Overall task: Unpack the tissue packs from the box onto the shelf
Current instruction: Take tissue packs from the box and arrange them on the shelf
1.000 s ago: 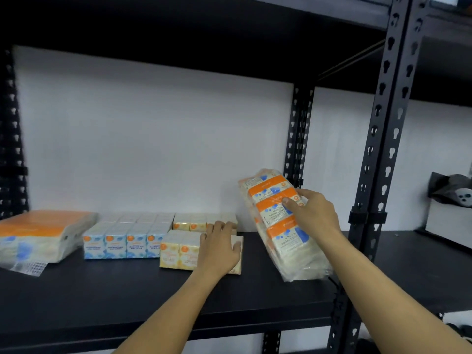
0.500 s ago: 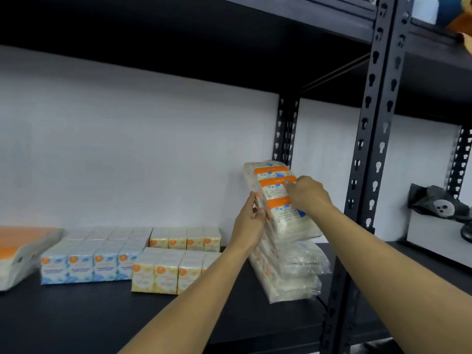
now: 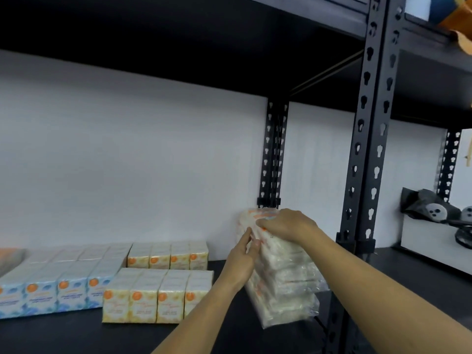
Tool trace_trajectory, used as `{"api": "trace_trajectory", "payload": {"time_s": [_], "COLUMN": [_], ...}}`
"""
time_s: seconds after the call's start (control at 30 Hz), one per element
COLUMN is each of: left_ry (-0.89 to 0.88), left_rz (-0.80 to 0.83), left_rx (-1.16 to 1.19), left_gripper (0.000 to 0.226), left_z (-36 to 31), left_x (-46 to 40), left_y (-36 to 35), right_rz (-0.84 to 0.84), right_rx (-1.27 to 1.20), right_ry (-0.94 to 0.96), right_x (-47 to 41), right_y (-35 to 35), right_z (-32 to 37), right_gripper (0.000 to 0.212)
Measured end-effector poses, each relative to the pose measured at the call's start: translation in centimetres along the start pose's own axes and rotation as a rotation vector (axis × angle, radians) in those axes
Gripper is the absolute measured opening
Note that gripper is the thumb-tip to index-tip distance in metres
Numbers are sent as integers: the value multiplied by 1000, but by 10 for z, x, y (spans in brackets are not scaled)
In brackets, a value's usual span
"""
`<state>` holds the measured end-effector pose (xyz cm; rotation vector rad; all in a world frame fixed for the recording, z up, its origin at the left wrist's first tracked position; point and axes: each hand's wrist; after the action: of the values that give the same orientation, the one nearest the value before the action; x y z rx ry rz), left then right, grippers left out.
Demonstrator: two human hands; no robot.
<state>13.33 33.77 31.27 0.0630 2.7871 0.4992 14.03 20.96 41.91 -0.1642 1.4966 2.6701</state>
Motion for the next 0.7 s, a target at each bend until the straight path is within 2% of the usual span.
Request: {"api": "trace_trajectory", "payload": {"time_s": [0.07,0.13,0.17,0.4,0.57,0.7], "left_ry": [-9,-9,-11,-6,20,2], "left_rz": [-4,-13,-16,-22,17,3], "left_rx": [15,19,22,17,-88,-201], "left_gripper": [58,58,58,59,62,62], "left_z": [2,2,2,2,0,-1], "left_x": [-2,-6,-8,-14,-18,-12], "left_y": [-2,-3,-3,-6,-1,11], "right_rz": [-20,-52,-65,-70,-88,-278], "right_rx": [-34,-66,-84,-108,-103,32], "right_ry": [-5,3,12,39,35,77], "right_x": [-4,-6,-6,-13,-19,-16], "right_y": [1,3,4,3,0,-4], "right_z": [-2,-3,-4,-8,-9,-6], "right_gripper": [46,17,15,19,28,46]}}
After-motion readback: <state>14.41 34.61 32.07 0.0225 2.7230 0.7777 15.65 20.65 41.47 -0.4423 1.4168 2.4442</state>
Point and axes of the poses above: each hand's wrist, its own x-axis away from the middle knuckle, its own y-axis out of the back of the hand, z = x × y, and after that the axes turned 9 degrees about -x, right-handed
